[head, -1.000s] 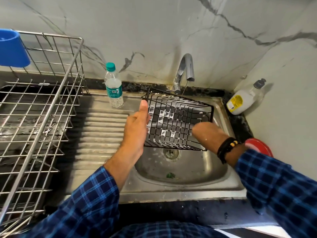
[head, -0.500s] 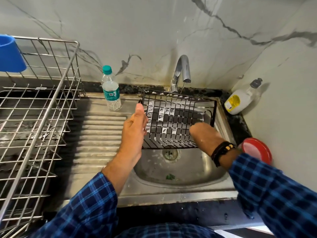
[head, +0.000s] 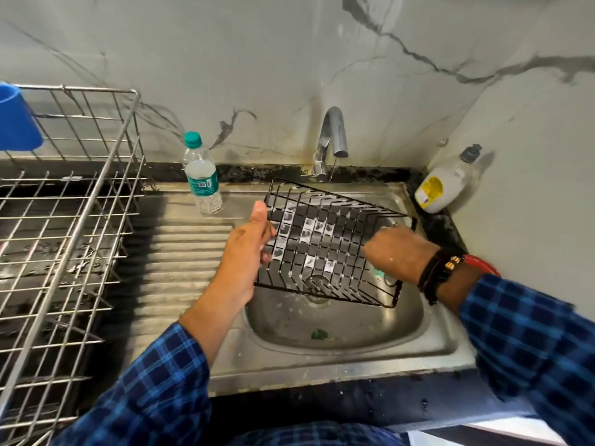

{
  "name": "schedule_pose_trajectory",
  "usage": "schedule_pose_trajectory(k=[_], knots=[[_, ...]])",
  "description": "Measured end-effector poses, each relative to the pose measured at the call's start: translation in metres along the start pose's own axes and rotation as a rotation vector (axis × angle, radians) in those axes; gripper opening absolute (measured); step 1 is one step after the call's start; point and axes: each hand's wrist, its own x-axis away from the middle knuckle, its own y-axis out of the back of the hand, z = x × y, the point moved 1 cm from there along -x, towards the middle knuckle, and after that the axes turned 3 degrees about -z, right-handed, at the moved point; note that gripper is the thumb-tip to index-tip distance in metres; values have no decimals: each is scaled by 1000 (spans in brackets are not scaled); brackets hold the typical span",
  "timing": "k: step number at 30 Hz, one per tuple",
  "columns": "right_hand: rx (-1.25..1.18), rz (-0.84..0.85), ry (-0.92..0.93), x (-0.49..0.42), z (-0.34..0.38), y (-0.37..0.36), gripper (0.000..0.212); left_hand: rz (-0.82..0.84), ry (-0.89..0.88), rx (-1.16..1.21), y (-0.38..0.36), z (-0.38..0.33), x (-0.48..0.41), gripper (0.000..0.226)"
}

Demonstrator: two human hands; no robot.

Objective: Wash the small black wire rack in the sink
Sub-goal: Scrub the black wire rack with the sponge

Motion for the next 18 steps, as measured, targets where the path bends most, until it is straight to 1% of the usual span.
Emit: schedule_pose_trajectory(k=[3, 4, 7, 9, 11, 13, 15, 18], knots=[[34, -21, 81, 4, -17, 3, 18, 7, 37, 42, 0, 4, -3, 58], [5, -28, 126, 6, -21, 3, 17, 1, 42, 40, 0, 4, -5, 59], [-190, -23, 240, 12, -28, -3, 19, 16, 62, -3, 4, 2, -13, 62], [-192, -49, 282, 16, -26, -10, 25, 39, 120, 2, 7, 0, -17, 64], [-125, -44, 293, 19, -17, -17, 30, 74, 163, 10, 7, -1, -22, 68], [-160, 44, 274, 22, -8, -23, 32, 122, 163, -45, 3, -4, -26, 69], [-217, 117, 263, 22, 0, -29, 27, 170, 119, -147, -1, -9, -32, 63], [-323, 129, 213, 19, 8, -36, 17, 222, 21, -299, -5, -25, -42, 52]])
